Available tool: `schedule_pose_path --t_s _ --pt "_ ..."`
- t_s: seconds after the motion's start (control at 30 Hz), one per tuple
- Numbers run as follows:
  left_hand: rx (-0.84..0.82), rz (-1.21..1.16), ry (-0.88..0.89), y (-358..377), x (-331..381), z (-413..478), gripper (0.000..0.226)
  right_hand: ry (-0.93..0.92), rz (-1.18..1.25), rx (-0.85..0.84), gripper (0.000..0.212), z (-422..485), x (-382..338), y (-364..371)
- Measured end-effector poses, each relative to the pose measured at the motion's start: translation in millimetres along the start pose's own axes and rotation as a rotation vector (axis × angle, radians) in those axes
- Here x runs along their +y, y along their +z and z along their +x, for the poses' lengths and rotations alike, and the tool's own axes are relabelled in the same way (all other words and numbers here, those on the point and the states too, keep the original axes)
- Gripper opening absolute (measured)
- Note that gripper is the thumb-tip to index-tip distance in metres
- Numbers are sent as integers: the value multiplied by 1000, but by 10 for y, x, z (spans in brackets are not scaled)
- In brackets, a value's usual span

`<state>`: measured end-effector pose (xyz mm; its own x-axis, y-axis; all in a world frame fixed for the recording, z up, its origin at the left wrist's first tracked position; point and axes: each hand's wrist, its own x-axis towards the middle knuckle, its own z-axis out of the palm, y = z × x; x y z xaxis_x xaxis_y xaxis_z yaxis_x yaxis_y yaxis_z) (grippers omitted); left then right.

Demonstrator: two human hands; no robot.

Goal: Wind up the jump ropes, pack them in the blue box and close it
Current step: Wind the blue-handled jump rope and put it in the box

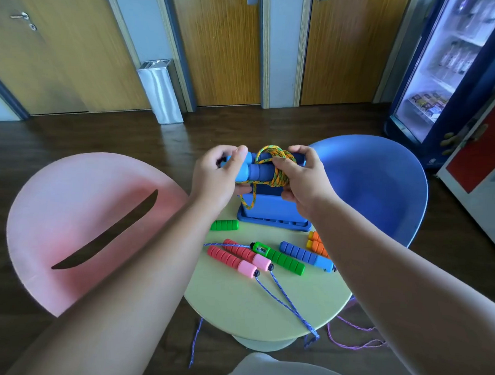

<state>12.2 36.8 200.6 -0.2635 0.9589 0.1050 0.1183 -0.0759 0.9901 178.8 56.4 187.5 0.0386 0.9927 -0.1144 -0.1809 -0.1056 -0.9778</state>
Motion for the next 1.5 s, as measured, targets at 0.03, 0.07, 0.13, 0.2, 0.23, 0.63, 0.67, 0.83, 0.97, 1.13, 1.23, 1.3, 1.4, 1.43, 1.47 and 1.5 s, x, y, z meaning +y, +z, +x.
schedule_pose_path --t_s 0.03,0.07,0.13,0.2,0.23,0.63,0.67,0.83,0.97,1.13,1.23,1.3,1.4,1.43,1.47,1.5 --pt "-20 42 33 -14 16 -6 19 26 23 16 30 13 -6 12" --pt "-47 73 48 -31 24 -5 19 38 23 29 30 31 -7 18" --pt "-111 81 33 -68 41 -19 14 36 -20 33 30 50 -26 19" --pt "-142 90 26 -104 44 -25 8 30 -79 7 33 56 -61 17" --pt "-141 84 20 -116 46 -38 7 30 -112 -14 34 50 -90 14" --pt "20 -240 -171 -202 -9 -72 6 87 -40 -71 56 -68 -130 -150" --pt "33 -271 -195 -206 -7 -66 6 126 -2 -45 59 -86 -45 -131" --pt "80 -425 -294 -163 30 -58 9 327 21 -242 51 -326 298 119" --pt "89 -463 -335 -161 68 -61 6 304 111 -434 30 -397 292 222" --pt "140 -467 -397 -207 104 -70 16 154 38 -341 13 -361 299 182" --pt "158 -442 -417 -239 88 -81 19 60 13 -213 20 -308 249 82" --pt "164 -391 -415 -242 65 -97 16 0 -44 -164 21 -294 216 37" --pt "194 -326 -406 -246 51 -96 12 -67 -142 -124 21 -312 182 -9" --pt "202 -311 -397 -257 50 -90 12 -81 -163 -109 22 -325 166 -42" --pt "209 -299 -384 -272 43 -86 11 -90 -179 -92 23 -329 145 -92" --pt "213 -291 -368 -289 35 -85 10 -96 -192 -74 24 -329 119 -155"
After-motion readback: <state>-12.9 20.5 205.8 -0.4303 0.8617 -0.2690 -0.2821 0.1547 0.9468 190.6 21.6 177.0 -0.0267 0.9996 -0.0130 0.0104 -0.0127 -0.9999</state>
